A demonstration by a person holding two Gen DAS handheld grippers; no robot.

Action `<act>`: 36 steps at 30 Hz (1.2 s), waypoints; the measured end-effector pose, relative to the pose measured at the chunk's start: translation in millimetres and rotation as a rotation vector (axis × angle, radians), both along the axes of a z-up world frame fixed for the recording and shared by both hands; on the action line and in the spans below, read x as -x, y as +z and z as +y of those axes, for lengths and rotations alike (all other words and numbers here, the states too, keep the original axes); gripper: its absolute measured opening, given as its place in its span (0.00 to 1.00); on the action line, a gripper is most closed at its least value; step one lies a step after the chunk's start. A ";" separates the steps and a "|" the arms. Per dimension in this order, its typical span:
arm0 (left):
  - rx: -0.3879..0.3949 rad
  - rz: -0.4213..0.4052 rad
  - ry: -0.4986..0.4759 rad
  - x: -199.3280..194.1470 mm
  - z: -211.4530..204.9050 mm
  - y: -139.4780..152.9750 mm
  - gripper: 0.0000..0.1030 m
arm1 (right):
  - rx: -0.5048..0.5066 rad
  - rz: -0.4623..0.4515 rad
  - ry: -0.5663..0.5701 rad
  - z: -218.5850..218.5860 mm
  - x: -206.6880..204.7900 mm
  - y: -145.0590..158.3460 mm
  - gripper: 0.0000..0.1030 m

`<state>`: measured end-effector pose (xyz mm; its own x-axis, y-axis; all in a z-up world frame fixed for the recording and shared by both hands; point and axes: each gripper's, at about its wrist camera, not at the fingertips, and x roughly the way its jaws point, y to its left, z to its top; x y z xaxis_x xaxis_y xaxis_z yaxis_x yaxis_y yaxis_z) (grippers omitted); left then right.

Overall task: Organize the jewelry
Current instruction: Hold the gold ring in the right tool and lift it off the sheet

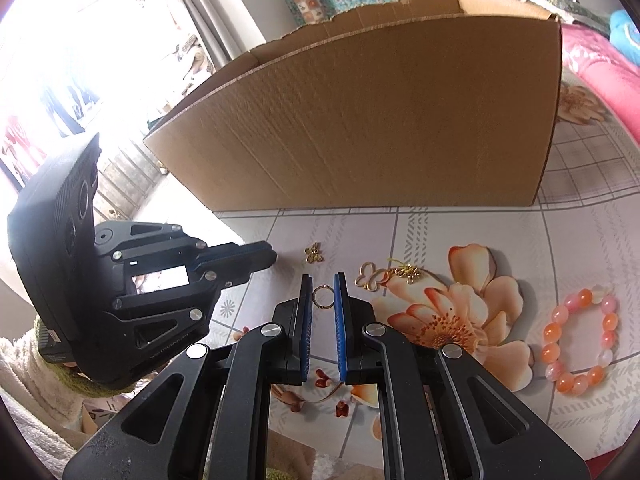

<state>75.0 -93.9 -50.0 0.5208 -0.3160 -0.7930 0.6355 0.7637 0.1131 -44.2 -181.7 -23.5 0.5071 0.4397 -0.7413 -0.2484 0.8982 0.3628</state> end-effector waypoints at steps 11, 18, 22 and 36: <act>0.064 0.013 0.010 18.4 11.7 10.5 0.01 | 0.000 -0.015 -0.020 -9.8 15.7 9.4 0.08; 0.147 0.061 0.073 15.7 22.8 14.9 0.01 | -0.004 -0.019 -0.037 -12.5 19.0 10.7 0.08; 0.175 0.083 0.098 14.9 30.7 17.8 0.01 | -0.009 -0.017 -0.035 -15.4 21.9 9.5 0.08; 0.154 0.161 0.153 16.1 38.5 12.3 0.20 | -0.032 -0.012 -0.034 -12.9 22.5 6.1 0.08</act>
